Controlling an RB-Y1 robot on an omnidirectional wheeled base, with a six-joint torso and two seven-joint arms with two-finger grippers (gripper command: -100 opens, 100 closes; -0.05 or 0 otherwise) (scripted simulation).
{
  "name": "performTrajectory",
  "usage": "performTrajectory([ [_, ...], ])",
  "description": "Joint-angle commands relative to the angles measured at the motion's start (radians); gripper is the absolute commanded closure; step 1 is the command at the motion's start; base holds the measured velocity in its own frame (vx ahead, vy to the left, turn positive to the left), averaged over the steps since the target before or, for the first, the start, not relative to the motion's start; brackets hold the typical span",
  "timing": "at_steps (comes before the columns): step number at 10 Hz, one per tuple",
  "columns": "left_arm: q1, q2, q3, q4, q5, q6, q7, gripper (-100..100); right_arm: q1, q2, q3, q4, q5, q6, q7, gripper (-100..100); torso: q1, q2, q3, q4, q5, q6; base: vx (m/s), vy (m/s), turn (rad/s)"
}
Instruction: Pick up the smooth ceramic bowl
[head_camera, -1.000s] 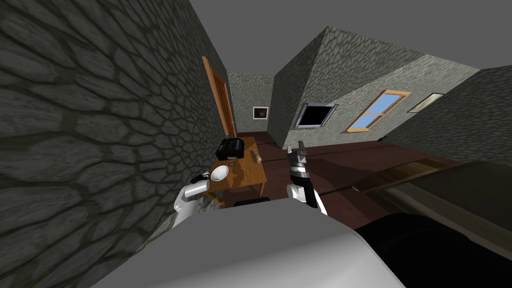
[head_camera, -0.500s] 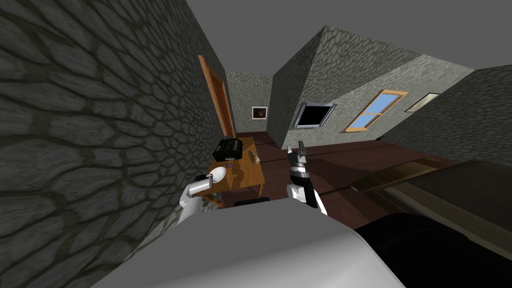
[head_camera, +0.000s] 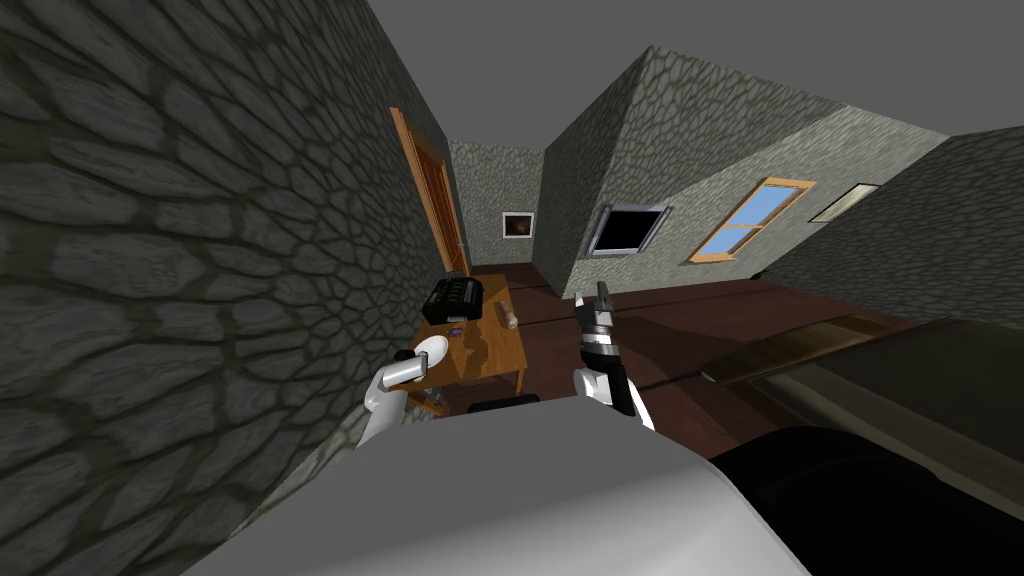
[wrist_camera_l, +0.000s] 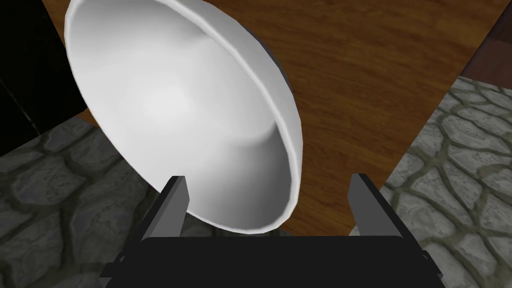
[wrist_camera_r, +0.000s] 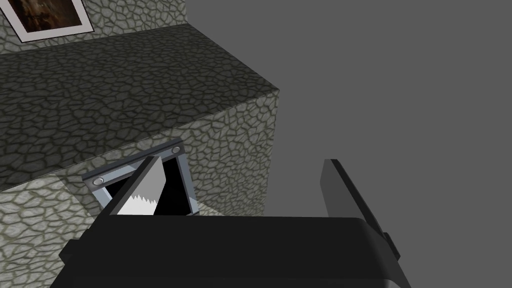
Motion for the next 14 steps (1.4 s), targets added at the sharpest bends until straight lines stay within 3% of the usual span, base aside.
performTrajectory([
  [1,0.004,0.001,-0.004,0.029,-0.001,-0.033,0.006,-100,0.000,0.000,0.000,0.000,0.000,0.000,0.000,0,0.000,0.000,0.000,0.000,0.000,0.000,0.029,0.015,0.003],
  [4,0.011,0.002,-0.011,0.074,-0.002,-0.082,0.014,-100,0.000,0.000,0.000,0.000,0.000,0.000,0.000,0,0.002,-0.003,-0.002,-0.001,0.000,0.000,0.047,0.020,-0.005],
  [5,0.011,0.002,-0.009,0.059,0.000,-0.066,0.011,-100,0.000,0.000,0.000,0.000,0.000,0.000,0.000,0,0.002,-0.002,-0.001,-0.001,0.000,0.000,-0.001,0.004,-0.012],
  [6,0.011,0.002,-0.009,0.060,0.000,-0.069,0.011,100,0.000,0.000,0.000,0.000,0.000,0.000,0.000,0,0.001,0.000,0.000,0.000,0.000,0.000,0.000,0.000,0.000],
  [10,0.012,0.002,-0.010,0.061,-0.001,-0.068,0.010,100,0.000,0.000,0.000,0.000,0.000,0.000,0.000,0,0.001,0.001,0.001,0.001,0.000,0.000,-0.001,0.000,0.002],
  [11,0.012,0.002,-0.010,0.061,0.000,-0.068,0.010,0,0.000,0.000,0.000,0.000,0.000,0.000,0.000,0,0.001,0.001,0.001,0.001,0.000,0.000,0.000,0.000,0.000],
  [12,0.004,0.001,-0.004,0.029,-0.001,-0.033,0.006,100,0.000,0.000,0.000,0.000,0.000,0.000,0.000,0,0.000,0.002,0.001,0.001,0.000,0.000,-0.027,-0.013,0.023],
  [14,0.000,0.000,0.000,0.000,0.000,0.000,0.000,100,0.000,0.000,0.000,0.000,0.000,0.000,0.000,0,-0.002,0.005,0.003,0.002,-0.001,0.000,-0.048,-0.025,0.003],
])
